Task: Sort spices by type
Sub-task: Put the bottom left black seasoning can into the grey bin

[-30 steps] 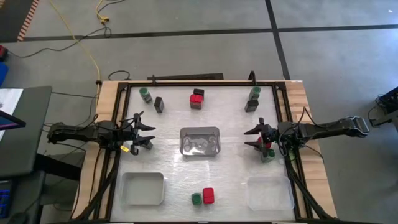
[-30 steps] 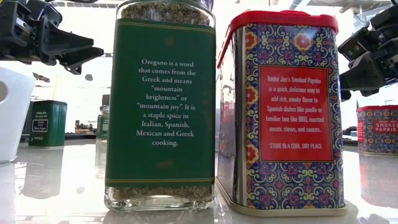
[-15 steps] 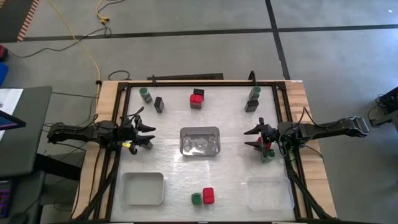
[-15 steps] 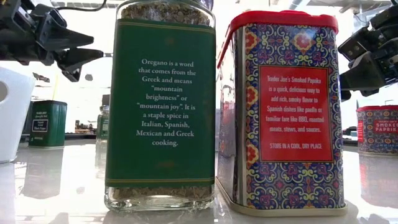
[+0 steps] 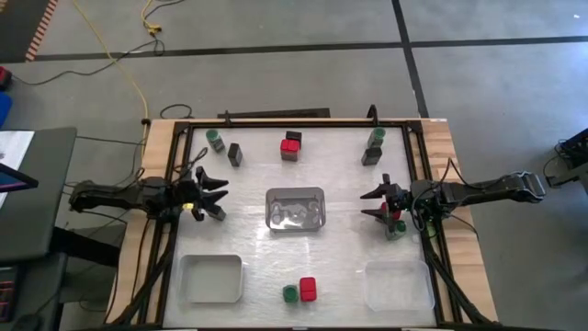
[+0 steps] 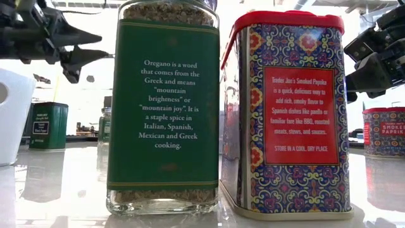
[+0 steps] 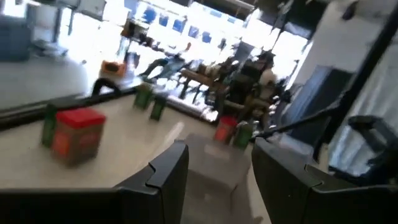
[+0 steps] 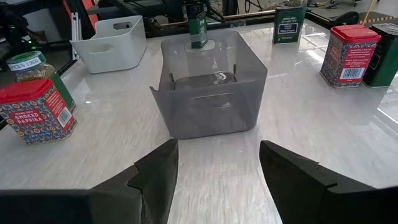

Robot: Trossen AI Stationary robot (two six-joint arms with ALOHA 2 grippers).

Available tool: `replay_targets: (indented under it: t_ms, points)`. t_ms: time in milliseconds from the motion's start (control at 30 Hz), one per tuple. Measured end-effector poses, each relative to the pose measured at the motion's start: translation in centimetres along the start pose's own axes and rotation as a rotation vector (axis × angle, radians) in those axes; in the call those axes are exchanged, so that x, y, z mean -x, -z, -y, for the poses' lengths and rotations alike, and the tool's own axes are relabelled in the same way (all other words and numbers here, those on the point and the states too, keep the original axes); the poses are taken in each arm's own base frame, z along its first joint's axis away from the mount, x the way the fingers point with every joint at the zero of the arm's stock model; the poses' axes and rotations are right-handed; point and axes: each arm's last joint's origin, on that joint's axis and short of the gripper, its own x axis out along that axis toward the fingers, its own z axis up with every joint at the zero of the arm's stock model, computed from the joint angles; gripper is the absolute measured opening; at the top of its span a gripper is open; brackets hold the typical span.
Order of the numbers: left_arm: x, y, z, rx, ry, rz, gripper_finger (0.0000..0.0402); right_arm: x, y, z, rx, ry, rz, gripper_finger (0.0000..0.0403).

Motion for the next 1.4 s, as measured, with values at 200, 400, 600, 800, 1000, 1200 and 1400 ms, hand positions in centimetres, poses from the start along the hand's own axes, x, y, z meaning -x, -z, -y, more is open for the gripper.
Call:
replay_targets:
  t_ms: [200,400,600,800,1000,1200,1400]
  points:
    - [0.1,-4.1,1.2,-0.014,-0.023,0.040,0.0169,0.0,0.0,0.0,0.000,0.000,0.000,0.0255]
    - [-0.4,-8.0,2.6,-0.069,-0.083,-0.101,0.0169,0.0,0.0,0.0,0.000,0.000,0.000,0.0255]
    - [-1.6,-11.4,4.2,-0.143,-0.140,-0.292,0.0169,0.0,0.0,0.0,0.000,0.000,0.000,0.0255]
    - [-2.9,-12.8,5.2,-0.169,-0.149,-0.403,0.0169,0.0,0.0,0.0,0.000,-0.001,-0.001,0.0255]
    - [-3.6,-12.1,5.5,-0.245,-0.086,-0.497,0.0169,0.0,0.0,0.0,0.000,0.000,0.000,0.0255]
    - [-4.9,-10.9,5.8,-0.298,0.008,-0.608,0.0180,0.0,0.0,0.0,0.000,0.000,0.000,0.0255]
    - [-5.9,-9.1,5.8,-0.288,0.028,-0.779,0.0226,0.0,0.0,0.0,0.000,0.000,0.000,0.0255]
